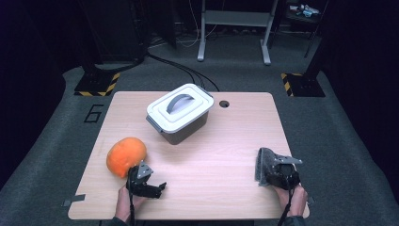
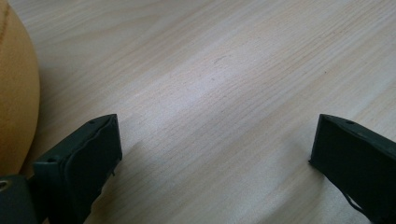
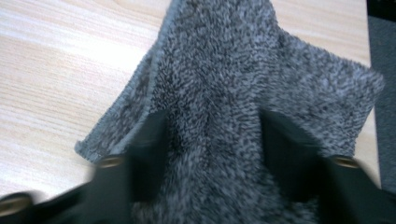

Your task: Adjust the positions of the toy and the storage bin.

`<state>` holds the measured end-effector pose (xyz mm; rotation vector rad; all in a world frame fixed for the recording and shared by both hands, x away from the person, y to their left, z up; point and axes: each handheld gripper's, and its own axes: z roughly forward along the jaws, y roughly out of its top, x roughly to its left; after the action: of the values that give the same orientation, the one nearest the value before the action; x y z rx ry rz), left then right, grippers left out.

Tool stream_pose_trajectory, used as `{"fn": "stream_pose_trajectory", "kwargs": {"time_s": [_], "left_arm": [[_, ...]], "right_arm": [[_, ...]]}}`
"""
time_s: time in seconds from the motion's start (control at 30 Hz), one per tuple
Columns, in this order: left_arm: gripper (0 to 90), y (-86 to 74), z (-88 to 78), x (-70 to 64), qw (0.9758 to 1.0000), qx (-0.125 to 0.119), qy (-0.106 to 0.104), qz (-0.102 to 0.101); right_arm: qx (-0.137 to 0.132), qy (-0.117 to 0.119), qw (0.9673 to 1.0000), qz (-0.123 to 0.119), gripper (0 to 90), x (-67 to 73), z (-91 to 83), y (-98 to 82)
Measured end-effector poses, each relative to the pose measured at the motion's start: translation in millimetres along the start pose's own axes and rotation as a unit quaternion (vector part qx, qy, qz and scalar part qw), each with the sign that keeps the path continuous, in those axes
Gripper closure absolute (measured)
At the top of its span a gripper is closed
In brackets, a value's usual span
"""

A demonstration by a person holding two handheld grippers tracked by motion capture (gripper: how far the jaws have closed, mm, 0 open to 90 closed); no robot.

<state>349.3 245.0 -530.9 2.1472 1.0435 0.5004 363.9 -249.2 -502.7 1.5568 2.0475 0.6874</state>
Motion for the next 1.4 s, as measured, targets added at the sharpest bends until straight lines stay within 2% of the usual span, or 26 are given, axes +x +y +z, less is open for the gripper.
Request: {"fn": "stream_pose_trajectory", "kwargs": {"time_s": [0.07, 0.1, 0.17, 0.23, 0.4, 0.57, 0.73, 0.87, 0.9, 0.93, 0.97, 1.13, 1.17, 1.23, 1.3, 1.4], "left_arm": [[1.5, 0.0, 0.0, 0.0, 1.0, 0.0, 0.0, 0.0], [1.5, 0.1, 0.0, -0.3, 1.0, 0.0, 0.001, -0.001], [1.4, 0.1, -0.1, -0.4, 1.0, 0.001, 0.0, -0.002], [1.3, 0.3, -0.5, -0.6, 1.0, 0.003, 0.0, -0.001], [1.3, 0.0, -0.2, -2.0, 1.0, -0.002, 0.006, -0.001], [1.3, 0.2, -0.9, -3.7, 1.0, 0.0, 0.006, 0.003], [1.1, 5.6, -2.6, -9.8, 0.9998, 0.01, -0.016, 0.003], [1.1, 20.5, -10.7, -17.9, 0.9995, -0.003, -0.03, 0.002], [1.2, 20.5, -10.7, -17.9, 0.9995, -0.003, -0.03, 0.002], [1.2, 30.7, -16.4, -19.5, 0.9992, -0.013, -0.039, 0.002], [1.4, 36.2, -19.1, -20.3, 0.9992, -0.014, -0.037, 0.004], [1.4, 62.9, -28.3, -17.0, 0.9988, -0.026, -0.039, 0.013], [1.4, 67.8, -29.7, -16.1, 0.9987, -0.026, -0.041, 0.014], [1.3, 77.5, -33.1, -15.5, 0.9987, -0.03, -0.039, 0.017], [1.4, 87.1, -36.3, -14.3, 0.9984, -0.036, -0.036, 0.023], [1.5, 100.8, -38.8, -10.5, 0.9982, -0.048, -0.029, 0.021]], "right_arm": [[-0.004, 0.0, 1.0, -0.004, 25.5, 0.7, -3.2, 4.3], [-0.009, -0.001, 1.0, 0.0, 23.4, 1.9, -4.9, 7.1], [-0.015, 0.008, 0.9998, -0.007, 20.0, 1.8, -9.6, 12.1], [-0.018, 0.01, 0.9998, -0.006, 18.8, 2.6, -11.2, 15.1], [-0.035, 0.038, 0.9985, -0.019, 14.8, 9.9, -15.6, 31.6], [-0.042, 0.058, 0.9969, -0.033, 14.1, 25.8, -10.8, 41.7], [-0.051, 0.076, 0.9943, -0.054, 13.2, 45.1, -3.6, 48.6], [-0.049, 0.09, 0.9927, -0.064, 13.1, 64.1, 4.9, 51.4], [-0.049, 0.09, 0.9927, -0.064, 13.1, 64.1, 4.9, 51.4], [-0.042, 0.096, 0.9922, -0.067, 13.0, 72.9, 10.4, 51.1], [-0.041, 0.101, 0.9913, -0.074, 13.0, 74.9, 13.9, 51.0], [-0.035, 0.107, 0.9916, -0.064, 12.0, 83.6, 28.5, 48.9], [-0.039, 0.11, 0.9908, -0.069, 12.0, 84.0, 31.8, 48.7], [-0.033, 0.108, 0.9918, -0.06, 11.9, 88.3, 35.6, 47.6], [-0.033, 0.105, 0.9915, -0.069, 11.8, 90.0, 39.7, 47.0], [-0.031, 0.105, 0.9917, -0.067, 11.6, 92.5, 44.0, 46.4]]}}
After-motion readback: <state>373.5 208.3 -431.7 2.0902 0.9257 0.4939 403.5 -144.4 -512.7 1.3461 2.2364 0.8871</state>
